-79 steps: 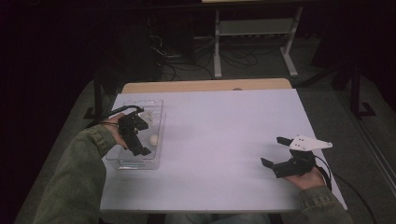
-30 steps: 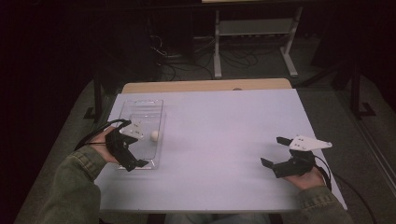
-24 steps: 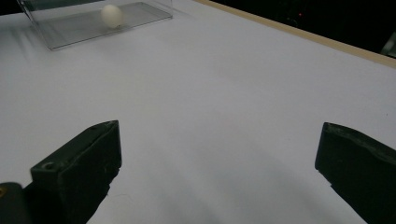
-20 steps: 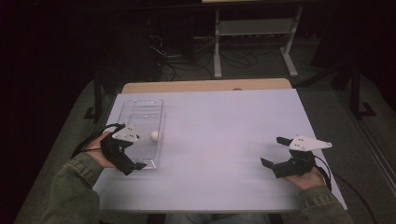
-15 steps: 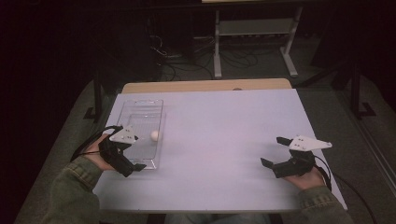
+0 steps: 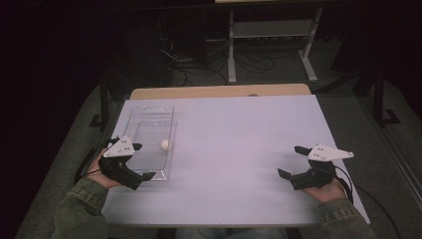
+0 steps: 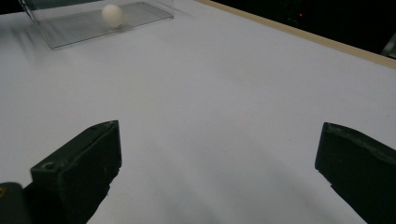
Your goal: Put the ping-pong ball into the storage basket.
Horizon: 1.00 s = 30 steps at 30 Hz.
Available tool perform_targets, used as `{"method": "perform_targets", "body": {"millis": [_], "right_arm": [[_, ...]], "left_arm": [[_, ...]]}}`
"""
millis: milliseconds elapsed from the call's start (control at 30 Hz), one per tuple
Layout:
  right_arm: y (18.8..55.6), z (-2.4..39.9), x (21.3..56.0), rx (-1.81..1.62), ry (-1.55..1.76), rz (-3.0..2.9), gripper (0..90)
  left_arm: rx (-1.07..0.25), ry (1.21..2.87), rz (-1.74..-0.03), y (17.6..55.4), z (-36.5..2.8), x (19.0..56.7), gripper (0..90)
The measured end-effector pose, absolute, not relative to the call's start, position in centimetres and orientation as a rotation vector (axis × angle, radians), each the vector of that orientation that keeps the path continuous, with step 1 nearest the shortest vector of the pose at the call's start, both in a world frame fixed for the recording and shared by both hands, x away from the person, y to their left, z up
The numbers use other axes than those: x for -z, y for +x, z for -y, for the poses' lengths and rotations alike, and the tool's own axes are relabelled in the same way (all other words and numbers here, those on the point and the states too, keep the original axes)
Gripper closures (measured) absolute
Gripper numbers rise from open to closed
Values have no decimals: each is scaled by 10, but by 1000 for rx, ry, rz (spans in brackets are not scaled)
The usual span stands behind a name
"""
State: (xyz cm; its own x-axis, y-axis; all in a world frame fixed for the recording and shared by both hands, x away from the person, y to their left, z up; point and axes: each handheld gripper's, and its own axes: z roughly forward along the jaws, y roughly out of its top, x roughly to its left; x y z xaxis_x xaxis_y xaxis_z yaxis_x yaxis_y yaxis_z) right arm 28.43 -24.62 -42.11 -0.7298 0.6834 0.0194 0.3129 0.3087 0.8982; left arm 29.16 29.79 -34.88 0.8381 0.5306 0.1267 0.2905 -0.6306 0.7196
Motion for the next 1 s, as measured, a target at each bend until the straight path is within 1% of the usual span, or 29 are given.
{"method": "perform_targets", "body": {"millis": [467,700,867,1000], "right_arm": [[283,246,420,-1398,885,-2205,0],[283,247,419,-1407,884,-2194,0],[282,244,420,-1404,878,-2200,0],[282,244,420,-1406,872,-2202,0]], "left_arm": [[-514,2160,-714,282,-310,364,0],[-531,2106,-749,277,-312,373,0],[-574,2020,-797,273,-318,382,0],[-591,1986,-819,272,-321,386,0]]}}
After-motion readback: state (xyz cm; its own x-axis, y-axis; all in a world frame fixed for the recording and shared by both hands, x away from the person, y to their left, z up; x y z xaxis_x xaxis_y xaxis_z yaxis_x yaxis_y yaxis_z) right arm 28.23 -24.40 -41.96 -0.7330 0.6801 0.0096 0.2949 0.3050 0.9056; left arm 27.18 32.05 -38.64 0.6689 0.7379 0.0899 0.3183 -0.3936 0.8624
